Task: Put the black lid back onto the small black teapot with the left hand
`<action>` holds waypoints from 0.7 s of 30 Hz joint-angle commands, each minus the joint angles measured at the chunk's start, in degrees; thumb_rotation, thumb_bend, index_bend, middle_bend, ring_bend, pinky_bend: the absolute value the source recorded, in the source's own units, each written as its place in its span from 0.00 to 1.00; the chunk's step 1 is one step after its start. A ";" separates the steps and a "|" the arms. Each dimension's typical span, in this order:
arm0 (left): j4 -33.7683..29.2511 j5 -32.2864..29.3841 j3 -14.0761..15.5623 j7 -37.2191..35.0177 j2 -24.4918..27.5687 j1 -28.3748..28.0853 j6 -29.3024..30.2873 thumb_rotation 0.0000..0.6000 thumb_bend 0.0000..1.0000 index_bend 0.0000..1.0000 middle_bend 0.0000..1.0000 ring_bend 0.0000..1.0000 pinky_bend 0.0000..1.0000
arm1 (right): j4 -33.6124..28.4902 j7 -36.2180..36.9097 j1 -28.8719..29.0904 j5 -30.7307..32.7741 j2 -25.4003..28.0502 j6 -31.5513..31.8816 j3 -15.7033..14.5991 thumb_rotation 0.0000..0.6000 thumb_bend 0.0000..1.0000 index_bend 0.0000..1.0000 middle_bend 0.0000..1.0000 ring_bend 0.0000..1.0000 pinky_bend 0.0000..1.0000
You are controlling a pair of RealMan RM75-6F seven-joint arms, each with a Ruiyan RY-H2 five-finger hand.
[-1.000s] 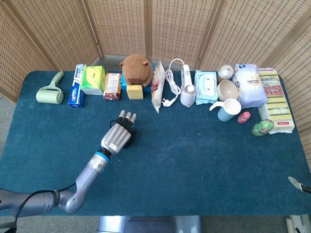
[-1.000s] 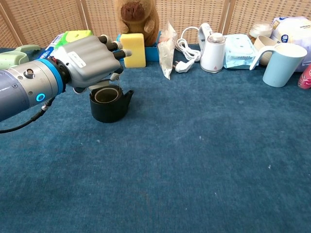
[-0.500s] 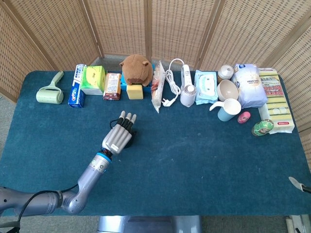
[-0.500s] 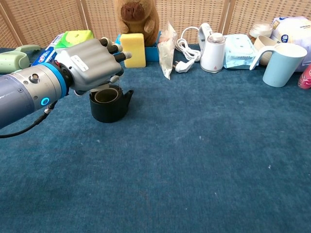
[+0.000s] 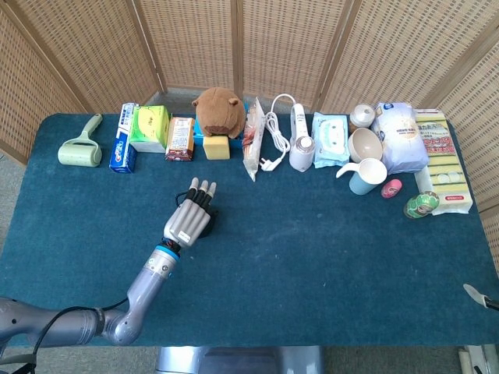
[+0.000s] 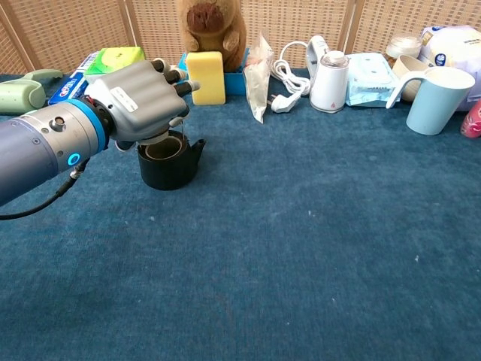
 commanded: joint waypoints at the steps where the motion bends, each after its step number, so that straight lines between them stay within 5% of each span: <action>1: -0.16 -0.84 -0.02 0.73 -0.27 -0.16 0.78 1.00 0.23 0.31 0.00 0.00 0.08 | 0.03 0.14 -0.01 -0.01 0.05 -0.02 -0.02 1.00 0.07 0.00 0.00 0.00 0.00; 21: -1.99 -1.23 0.08 -0.67 1.16 -0.93 2.70 1.00 0.23 0.24 0.00 0.00 0.08 | -0.16 0.23 0.04 -0.22 0.25 -0.21 -0.20 1.00 0.07 0.00 0.00 0.00 0.00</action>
